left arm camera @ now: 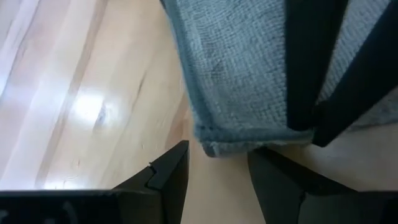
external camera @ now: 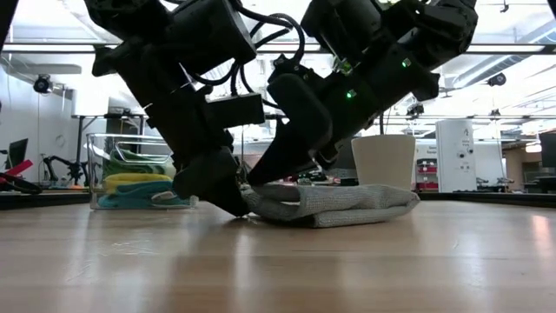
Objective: Fold microfiber towels
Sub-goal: Fold the gray microfiber cloth
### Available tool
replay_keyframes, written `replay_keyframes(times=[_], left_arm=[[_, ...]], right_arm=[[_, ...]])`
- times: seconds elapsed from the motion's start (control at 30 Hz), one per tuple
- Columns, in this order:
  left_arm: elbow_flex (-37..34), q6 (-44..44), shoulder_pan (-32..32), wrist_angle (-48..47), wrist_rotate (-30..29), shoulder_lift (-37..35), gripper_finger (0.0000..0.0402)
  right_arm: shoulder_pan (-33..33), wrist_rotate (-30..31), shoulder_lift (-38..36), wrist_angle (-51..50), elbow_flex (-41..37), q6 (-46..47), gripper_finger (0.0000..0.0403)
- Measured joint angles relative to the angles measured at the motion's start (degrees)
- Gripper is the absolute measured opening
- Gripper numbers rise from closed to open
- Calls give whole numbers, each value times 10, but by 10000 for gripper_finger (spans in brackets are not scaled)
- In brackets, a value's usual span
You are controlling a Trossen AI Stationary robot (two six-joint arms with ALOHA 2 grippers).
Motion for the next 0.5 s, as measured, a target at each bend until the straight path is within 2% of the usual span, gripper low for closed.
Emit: replay_keyframes(times=[0.13, 0.33, 0.5], left_arm=[[0, 8, 0, -1, 7, -3, 150], [2, 7, 0, -23, 51, -18, 150], [5, 7, 0, -49, 66, -39, 150]], right_arm=[[0, -6, 0, 1, 0, 5, 52], [0, -13, -5, -2, 0, 2, 115], [1, -15, -39, -44, -1, -17, 144]])
